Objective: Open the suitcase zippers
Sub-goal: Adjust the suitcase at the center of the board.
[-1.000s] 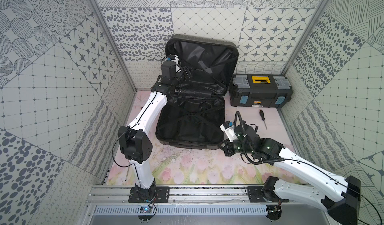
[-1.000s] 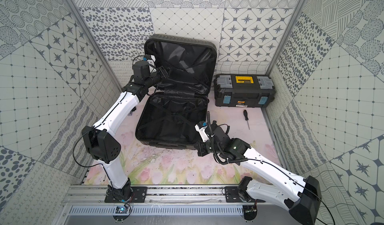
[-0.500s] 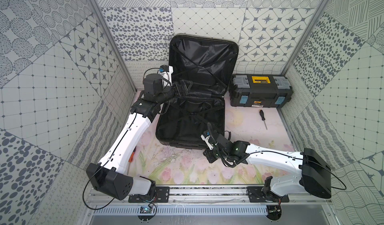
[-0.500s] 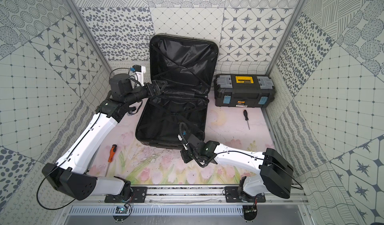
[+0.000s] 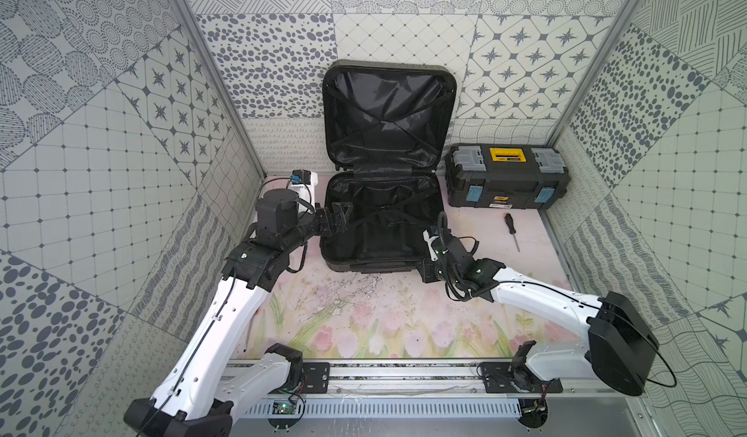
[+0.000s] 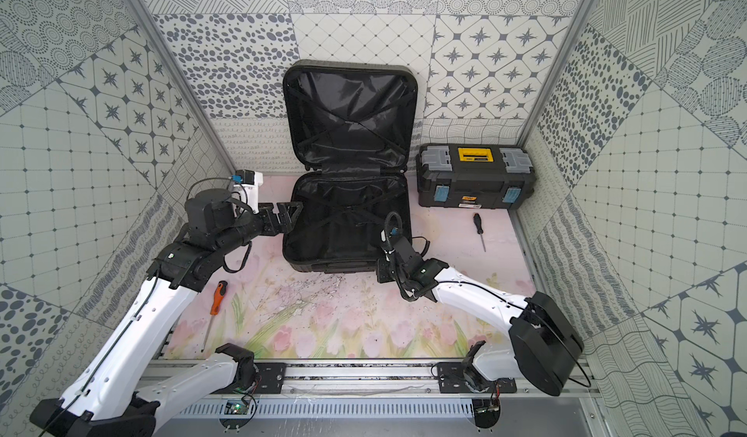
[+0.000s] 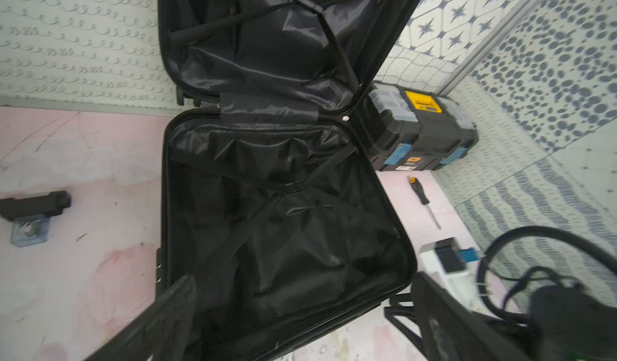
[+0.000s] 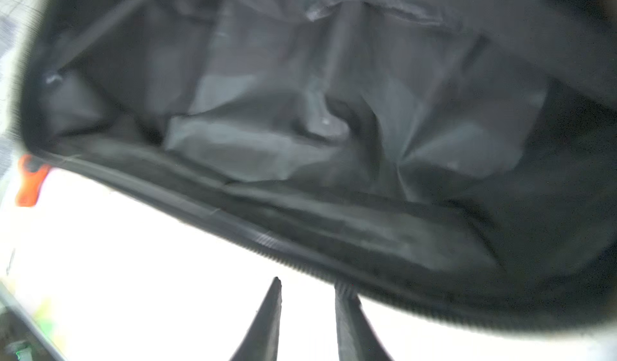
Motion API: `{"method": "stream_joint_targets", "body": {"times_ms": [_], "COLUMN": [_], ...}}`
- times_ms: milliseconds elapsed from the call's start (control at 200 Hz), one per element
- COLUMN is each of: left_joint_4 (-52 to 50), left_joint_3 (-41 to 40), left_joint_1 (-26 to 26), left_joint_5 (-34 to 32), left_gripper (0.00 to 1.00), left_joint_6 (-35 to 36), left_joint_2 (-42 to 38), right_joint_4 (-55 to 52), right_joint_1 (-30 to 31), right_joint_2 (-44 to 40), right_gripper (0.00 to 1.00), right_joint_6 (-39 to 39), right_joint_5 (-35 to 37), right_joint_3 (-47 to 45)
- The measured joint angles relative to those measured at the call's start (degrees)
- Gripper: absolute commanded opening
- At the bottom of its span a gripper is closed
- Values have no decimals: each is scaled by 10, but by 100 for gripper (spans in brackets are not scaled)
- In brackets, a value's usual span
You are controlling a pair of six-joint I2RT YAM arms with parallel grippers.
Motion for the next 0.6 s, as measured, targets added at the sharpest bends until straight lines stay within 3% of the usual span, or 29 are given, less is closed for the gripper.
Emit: {"method": "stream_joint_targets", "body": {"times_ms": [20,55,150,265,400,600], "left_joint_4": [0,3,20,81,157,282], "left_joint_3": [-9,-23,-74,-176,-289,-420], "left_joint_1": [5,15,39,68,102,151], "left_joint_5": [-6,-17,-55,-107,-160,-202], "left_gripper": [99,99,99,99,99,99], "left_joint_6": [5,13,32,55,78,123], "left_joint_2": [-3,-5,-14,-30,-23,5], "right_joint_4": [-1,-3,-26,-36,-20,109], "right_joint_1": [1,3,6,-9,-39,-70], "right_joint_2": [-17,-46,-124,-176,-182,-220], "right_gripper": [71,91,99,99,99,100], "right_joint_6": [0,-5,-26,-55,-88,-174], "right_joint_5": [-1,1,27,63,90,160], "right_joint_3": [-3,-5,5,28,27,-109]}}
